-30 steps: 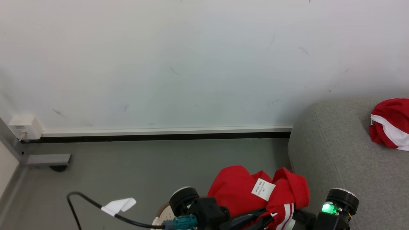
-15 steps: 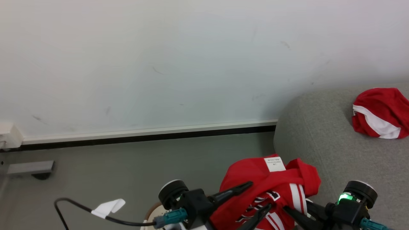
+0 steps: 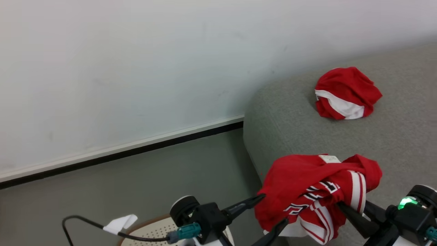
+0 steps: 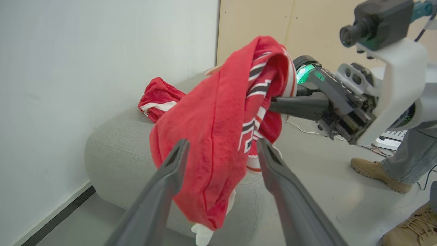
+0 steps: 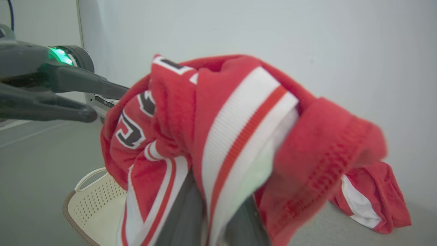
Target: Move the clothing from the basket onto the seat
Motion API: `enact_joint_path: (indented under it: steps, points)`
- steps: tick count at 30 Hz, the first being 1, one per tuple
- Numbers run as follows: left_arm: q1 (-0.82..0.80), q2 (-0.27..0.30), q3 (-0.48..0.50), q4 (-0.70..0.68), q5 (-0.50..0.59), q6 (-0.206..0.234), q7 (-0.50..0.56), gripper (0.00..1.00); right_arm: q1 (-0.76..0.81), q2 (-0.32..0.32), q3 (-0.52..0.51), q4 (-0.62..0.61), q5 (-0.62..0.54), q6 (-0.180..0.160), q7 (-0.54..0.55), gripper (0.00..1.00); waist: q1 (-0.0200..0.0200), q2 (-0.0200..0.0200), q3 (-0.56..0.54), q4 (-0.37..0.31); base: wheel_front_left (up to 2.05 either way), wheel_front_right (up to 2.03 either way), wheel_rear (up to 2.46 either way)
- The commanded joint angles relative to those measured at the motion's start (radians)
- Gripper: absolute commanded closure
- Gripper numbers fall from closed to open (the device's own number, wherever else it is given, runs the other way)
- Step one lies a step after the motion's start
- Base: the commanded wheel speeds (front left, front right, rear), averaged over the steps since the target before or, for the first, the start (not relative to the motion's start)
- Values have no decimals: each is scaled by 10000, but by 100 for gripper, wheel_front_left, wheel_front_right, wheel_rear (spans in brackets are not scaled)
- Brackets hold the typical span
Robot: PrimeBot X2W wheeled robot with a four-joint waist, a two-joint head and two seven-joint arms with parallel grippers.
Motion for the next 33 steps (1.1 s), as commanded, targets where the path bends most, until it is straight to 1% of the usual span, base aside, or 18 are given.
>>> enact_joint_path:
  steps: [1,4,8,11,15,17,19,21,23,29,31,32,33]
  points:
    - [-57,-20,-6,98,5,-12,-98,0,221,-81,-339,-118,-99,2,16,100,-1,-1,237,-613,0,0,0]
    - [-152,-90,-37,228,8,-47,-184,0,505,-119,-870,-339,-249,2,126,100,-1,-1,340,-906,0,0,0]
    - [-260,-202,-91,364,-8,-84,-265,0,833,-94,-1473,-630,-411,2,297,100,-1,-1,451,-1081,0,0,0]
    - [-345,-255,-130,411,7,-91,-286,0,1055,39,-1953,-760,-563,2,374,100,-1,-1,590,-1067,0,0,0]
    - [-596,-270,-120,412,46,-131,-233,0,1256,312,-2720,-920,-823,2,386,100,-1,-1,1046,-858,0,0,0]
    - [-761,-244,-95,406,120,-140,-191,0,1285,560,-3275,-931,-932,2,238,100,-1,-1,1399,-689,0,0,0]
    - [-999,-265,-79,303,184,-158,-113,0,1147,666,-3967,-818,-1185,1,117,100,-1,-1,1886,-482,0,0,0]
    - [-1359,-249,-69,201,266,-202,-10,0,828,893,-4629,-745,-1325,2,19,100,-1,-1,2501,-198,0,0,0]
    - [-1757,-246,-74,84,348,-262,73,0,471,960,-5304,-620,-1604,1,-29,100,-1,-1,3208,146,0,0,0]
    - [-2922,-185,-24,-95,619,-403,175,0,-1407,1380,-7499,34,-2227,1,339,100,-1,-1,5194,1217,0,0,0]
    - [-3199,-182,28,-167,659,-420,129,0,-2215,1263,-8294,417,-2517,1,526,100,-1,-1,5711,1564,0,0,0]
    - [-3199,-182,28,-167,659,-420,129,0,-2215,1263,-8294,417,-2517,1,526,100,-1,-1,5711,1564,0,0,0]
    - [-3306,-169,55,-205,673,-430,105,0,-2638,1205,-8651,646,-2504,1,654,100,-1,-1,5941,1732,0,0,0]
